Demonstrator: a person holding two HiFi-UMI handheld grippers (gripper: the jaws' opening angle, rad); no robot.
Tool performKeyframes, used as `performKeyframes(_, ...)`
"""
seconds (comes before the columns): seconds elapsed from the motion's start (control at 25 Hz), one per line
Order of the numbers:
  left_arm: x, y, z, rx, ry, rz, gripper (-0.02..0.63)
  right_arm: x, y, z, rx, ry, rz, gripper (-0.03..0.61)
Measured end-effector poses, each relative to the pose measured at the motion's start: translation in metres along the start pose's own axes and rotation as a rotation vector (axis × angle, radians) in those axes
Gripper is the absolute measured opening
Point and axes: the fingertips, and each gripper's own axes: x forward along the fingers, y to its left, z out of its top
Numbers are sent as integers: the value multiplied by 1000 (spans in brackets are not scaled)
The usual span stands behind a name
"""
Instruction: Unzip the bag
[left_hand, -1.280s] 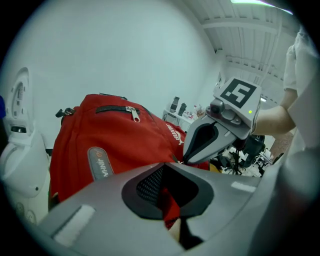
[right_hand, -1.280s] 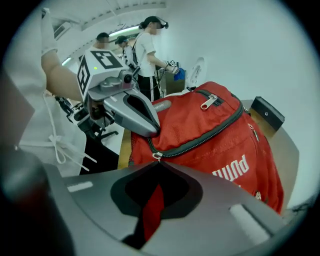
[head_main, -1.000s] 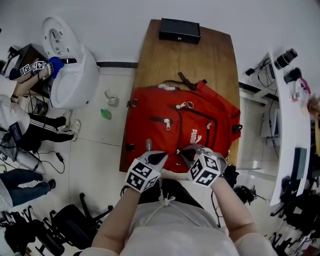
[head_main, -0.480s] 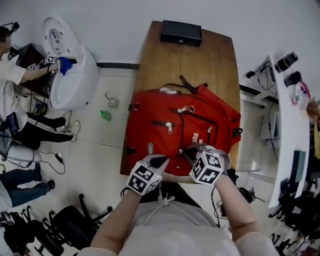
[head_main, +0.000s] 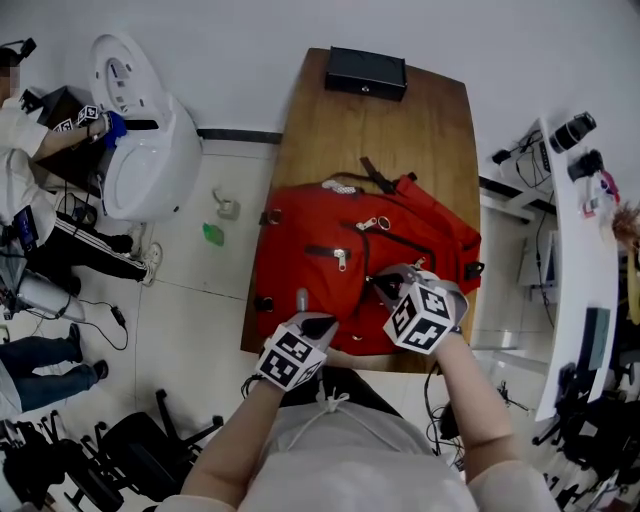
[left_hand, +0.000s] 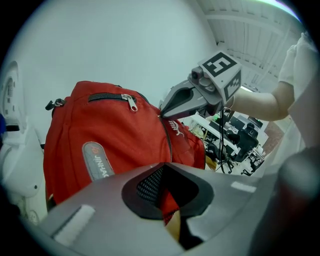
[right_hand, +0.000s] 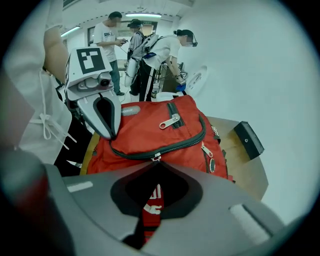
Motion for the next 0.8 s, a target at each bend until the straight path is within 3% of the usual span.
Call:
performKeyframes(0.44,6,2,-4,-21,79,-5,6,-4,-38,9,-60,17,-58,11)
performKeyframes(0.8,4,1,-5,-7,68,-9,5,-6,-77,24,85,-88,-117,11)
